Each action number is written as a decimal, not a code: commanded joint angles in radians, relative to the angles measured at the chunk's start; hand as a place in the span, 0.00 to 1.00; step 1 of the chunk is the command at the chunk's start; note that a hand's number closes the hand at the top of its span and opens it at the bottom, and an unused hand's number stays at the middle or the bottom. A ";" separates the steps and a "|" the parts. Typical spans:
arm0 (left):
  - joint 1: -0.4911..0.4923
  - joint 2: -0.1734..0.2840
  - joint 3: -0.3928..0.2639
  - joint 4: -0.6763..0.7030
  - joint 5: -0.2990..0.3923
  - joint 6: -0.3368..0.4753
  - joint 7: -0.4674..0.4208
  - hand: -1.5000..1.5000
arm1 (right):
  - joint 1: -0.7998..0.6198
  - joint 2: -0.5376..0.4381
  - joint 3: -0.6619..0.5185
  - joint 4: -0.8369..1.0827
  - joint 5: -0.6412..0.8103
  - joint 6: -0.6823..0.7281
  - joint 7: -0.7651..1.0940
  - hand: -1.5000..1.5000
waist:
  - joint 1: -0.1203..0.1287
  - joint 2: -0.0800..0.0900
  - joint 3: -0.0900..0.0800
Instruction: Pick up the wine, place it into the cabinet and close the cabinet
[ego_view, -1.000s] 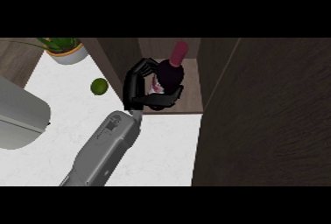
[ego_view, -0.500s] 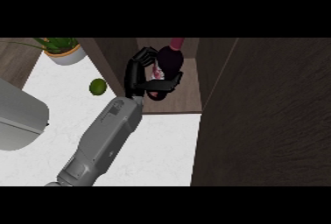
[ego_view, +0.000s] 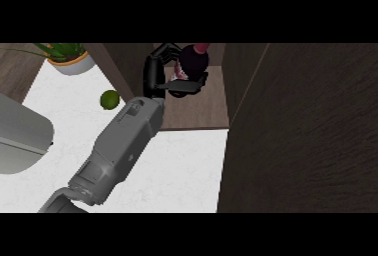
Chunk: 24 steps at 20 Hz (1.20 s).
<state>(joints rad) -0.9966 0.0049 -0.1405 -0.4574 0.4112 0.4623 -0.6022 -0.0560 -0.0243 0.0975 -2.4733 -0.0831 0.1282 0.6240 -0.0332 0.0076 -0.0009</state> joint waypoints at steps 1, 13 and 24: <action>-0.002 -0.005 0.009 0.079 0.036 0.031 -0.120 1.00 | 0.042 0.004 -0.003 -0.092 -0.066 0.006 0.015 0.00 | -0.020 0.004 0.001; -0.139 0.003 0.159 0.215 0.084 -0.048 -0.066 1.00 | -0.064 0.017 0.033 -0.026 -0.003 -0.027 0.033 0.00 | -0.012 0.011 -0.001; -0.164 0.005 0.208 0.296 0.104 -0.081 -0.105 1.00 | -0.016 0.009 0.013 -0.042 -0.030 -0.007 0.003 0.00 | -0.021 0.010 0.000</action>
<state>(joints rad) -1.1397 -0.0004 0.0366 -0.1938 0.5011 0.3763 -0.7354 -0.0746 -0.0110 0.1291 -2.4574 -0.0804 0.1289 0.6015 -0.0583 0.0166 0.0005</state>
